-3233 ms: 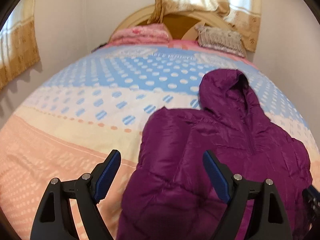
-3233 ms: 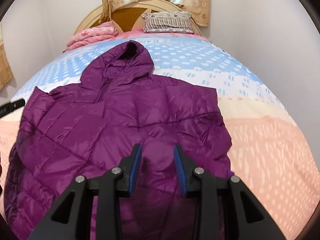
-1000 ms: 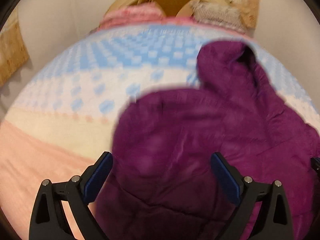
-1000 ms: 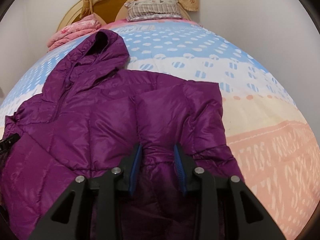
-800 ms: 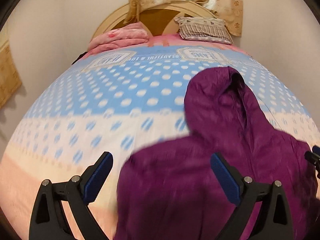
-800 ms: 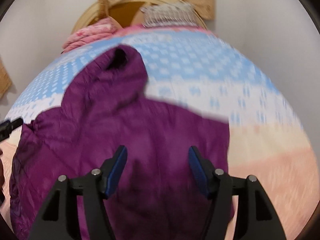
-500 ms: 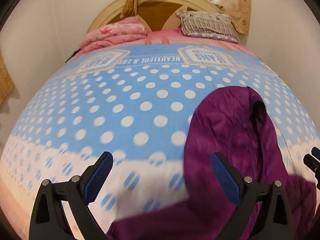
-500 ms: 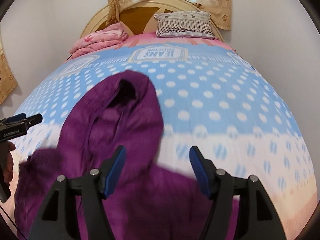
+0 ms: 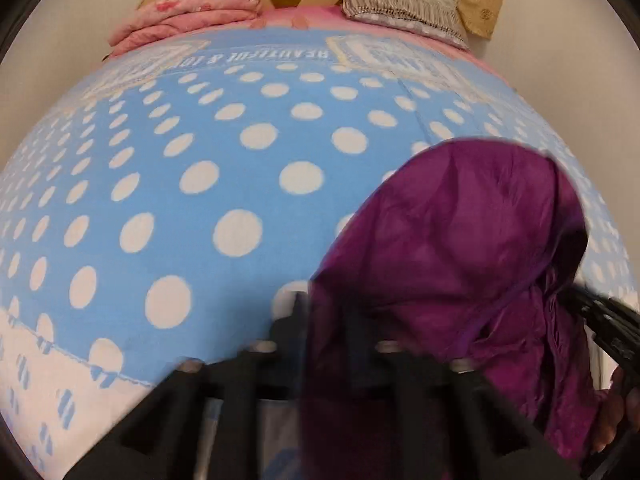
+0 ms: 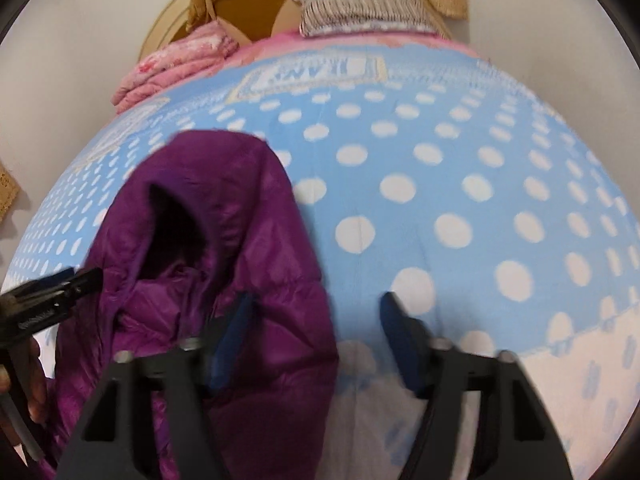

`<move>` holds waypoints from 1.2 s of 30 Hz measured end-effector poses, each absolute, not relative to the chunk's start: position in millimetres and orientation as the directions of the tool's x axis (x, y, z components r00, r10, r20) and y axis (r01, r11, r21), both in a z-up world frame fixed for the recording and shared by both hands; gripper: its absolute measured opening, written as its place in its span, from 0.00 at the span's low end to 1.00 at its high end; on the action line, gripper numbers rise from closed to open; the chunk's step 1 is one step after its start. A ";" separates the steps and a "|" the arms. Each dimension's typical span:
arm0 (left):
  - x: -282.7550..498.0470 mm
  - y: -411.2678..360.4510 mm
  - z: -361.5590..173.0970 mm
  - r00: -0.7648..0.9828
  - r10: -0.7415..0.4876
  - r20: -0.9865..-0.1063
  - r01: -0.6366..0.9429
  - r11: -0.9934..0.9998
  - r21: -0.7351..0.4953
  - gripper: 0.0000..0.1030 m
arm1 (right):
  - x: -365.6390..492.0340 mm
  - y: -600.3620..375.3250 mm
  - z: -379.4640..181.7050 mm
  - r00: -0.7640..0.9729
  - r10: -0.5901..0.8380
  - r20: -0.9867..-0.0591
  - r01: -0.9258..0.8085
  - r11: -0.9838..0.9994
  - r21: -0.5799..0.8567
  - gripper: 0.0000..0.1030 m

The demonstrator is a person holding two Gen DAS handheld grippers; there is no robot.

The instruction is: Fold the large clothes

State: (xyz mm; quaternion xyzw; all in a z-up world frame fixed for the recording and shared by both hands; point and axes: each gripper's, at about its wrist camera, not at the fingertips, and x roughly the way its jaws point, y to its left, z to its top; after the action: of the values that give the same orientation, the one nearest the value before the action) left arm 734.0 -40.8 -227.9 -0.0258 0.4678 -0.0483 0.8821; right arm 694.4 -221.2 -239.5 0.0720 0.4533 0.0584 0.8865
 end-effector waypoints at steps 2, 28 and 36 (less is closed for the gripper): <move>725.9 -47.7 -215.5 0.593 -0.115 -0.797 0.093 0.993 -0.074 0.01 | 689.3 -218.4 -235.6 0.596 0.163 -0.786 -0.058 0.985 0.161 0.07; 739.8 -16.6 -182.0 0.650 -0.010 -0.760 -0.056 0.997 -0.061 0.64 | 680.9 -214.8 -203.5 0.673 0.177 -0.718 -0.098 0.984 0.151 0.71; 751.5 -53.8 -220.0 0.571 -0.178 -0.802 0.139 0.983 -0.120 0.08 | 725.8 -200.5 -239.9 0.566 0.251 -0.785 -0.125 0.968 0.220 0.19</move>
State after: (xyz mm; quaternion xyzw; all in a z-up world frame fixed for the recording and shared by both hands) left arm 751.5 -53.8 -220.0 -0.0217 0.4546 -0.0895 0.8859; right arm 725.8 -200.5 -239.9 0.0697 0.4533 0.1064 0.8822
